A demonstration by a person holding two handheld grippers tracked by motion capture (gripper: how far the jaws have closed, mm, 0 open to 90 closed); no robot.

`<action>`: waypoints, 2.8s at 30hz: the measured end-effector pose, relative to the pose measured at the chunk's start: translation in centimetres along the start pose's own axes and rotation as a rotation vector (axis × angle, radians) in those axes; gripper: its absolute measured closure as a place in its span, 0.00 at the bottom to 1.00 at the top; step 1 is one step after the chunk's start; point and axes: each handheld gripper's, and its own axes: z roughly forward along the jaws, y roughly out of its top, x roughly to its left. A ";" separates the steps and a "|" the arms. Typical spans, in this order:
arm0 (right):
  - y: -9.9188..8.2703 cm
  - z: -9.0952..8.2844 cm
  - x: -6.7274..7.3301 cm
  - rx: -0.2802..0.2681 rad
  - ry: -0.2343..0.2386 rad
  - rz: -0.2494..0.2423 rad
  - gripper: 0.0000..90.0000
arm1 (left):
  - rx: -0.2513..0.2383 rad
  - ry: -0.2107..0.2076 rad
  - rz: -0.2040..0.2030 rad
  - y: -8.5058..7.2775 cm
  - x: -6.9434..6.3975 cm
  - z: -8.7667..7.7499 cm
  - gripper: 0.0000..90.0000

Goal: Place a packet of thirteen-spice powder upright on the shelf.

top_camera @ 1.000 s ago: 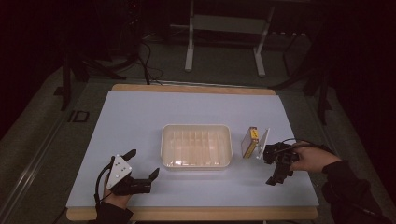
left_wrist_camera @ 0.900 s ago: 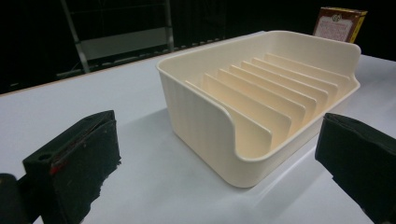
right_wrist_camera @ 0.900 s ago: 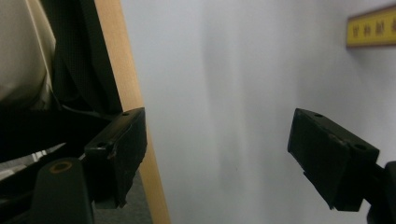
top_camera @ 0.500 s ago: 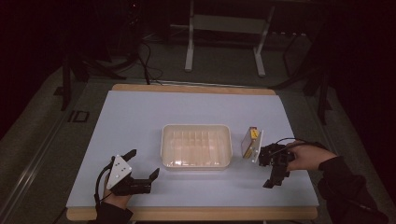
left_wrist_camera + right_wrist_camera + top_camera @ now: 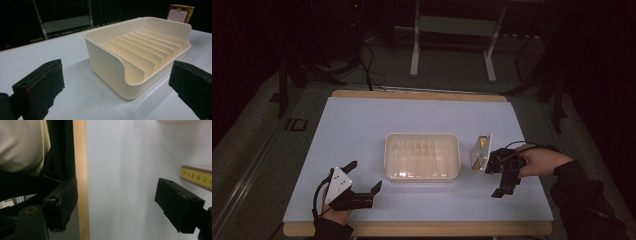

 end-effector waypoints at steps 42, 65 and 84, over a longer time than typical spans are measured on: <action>0.9 -6.4 -5.1 -0.029 -0.164 0.044 0.16 | -0.014 0.027 -0.026 -0.4 0.3 -1.2 0.00; -0.4 -5.3 -9.0 -0.036 -0.242 0.065 0.17 | -0.017 0.011 -0.029 -0.5 0.3 -1.4 0.00; -0.1 -2.0 -10.6 -0.004 -0.158 0.072 0.23 | -0.004 0.009 -0.024 -0.6 0.3 -1.3 0.00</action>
